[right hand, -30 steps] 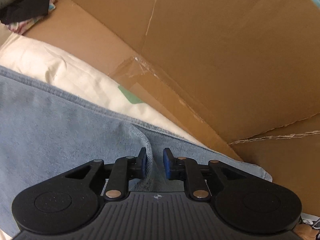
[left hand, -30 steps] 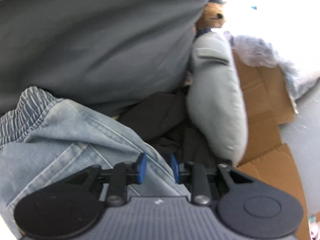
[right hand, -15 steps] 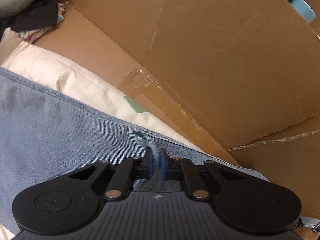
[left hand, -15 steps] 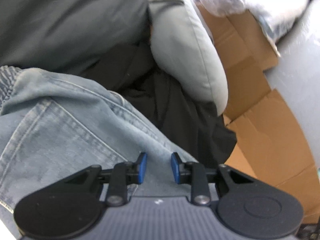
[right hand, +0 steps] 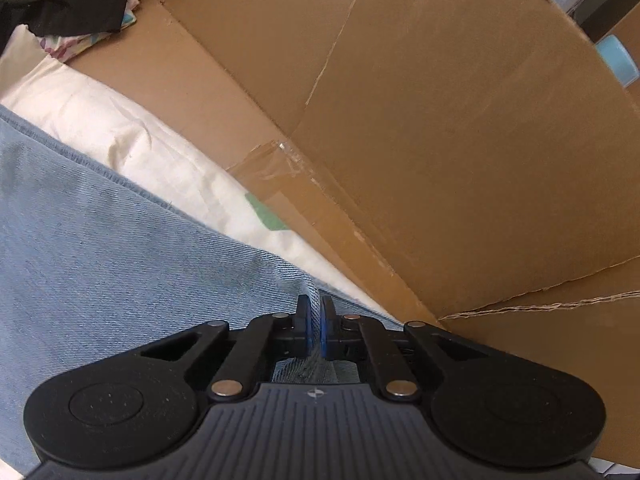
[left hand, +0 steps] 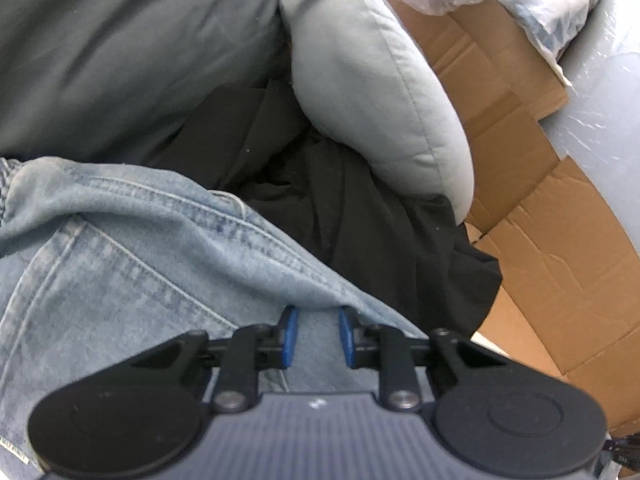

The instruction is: Fold clothes

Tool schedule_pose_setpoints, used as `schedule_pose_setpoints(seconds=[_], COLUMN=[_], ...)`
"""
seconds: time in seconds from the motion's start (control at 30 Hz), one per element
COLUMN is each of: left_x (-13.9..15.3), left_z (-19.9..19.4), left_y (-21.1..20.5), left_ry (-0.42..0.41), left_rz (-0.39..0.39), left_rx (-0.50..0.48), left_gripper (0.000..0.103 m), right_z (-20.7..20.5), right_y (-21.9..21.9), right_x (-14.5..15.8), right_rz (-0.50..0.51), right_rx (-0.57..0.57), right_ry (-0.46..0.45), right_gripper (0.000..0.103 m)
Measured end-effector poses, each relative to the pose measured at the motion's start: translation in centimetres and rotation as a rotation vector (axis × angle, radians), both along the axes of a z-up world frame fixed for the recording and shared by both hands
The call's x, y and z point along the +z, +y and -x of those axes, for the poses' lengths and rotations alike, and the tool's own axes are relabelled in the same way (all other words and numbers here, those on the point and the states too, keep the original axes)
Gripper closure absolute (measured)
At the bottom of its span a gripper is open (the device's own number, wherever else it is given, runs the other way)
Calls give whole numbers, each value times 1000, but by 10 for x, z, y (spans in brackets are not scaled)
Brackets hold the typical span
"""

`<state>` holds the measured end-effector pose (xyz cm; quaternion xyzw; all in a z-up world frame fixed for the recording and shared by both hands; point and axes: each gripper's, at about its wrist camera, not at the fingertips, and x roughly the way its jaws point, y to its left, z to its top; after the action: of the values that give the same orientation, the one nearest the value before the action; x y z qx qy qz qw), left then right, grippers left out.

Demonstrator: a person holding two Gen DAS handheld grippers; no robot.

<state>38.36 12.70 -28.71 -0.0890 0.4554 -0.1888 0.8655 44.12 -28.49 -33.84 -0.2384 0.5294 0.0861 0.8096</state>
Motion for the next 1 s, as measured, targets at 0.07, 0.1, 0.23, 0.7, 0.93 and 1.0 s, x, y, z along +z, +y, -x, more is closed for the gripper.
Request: schedule_pose_setpoints(seconds=[0.07,0.1,0.23,0.7,0.93,1.0], left_x=[-1,-1,-1,4,16,17], left_z=[-1,-1,-5,-5,34,43], left_y=[0,-1,-5,-9,13,20], left_ry=[-6,-9,-30,-39,2,14], left_rz=[-5,-6,-16,-45,6,2], left_rx=[-1,0,-1,-13,-27,-50], left_gripper=[79,79,80,83,80,77], right_z=[-1,-1,-9,10,65,83], right_y=[0,1,0,-7,-34,-41], right_x=[3,4,-3,50,103,111], right_rz=[3,4,1,-169,-202,-202], right_rx=[-9,-14,-36,-78,-58,-72], right_ry=[-13,-15,-4,-88,-122,-124], right_gripper=[101,101,101,61,61,61])
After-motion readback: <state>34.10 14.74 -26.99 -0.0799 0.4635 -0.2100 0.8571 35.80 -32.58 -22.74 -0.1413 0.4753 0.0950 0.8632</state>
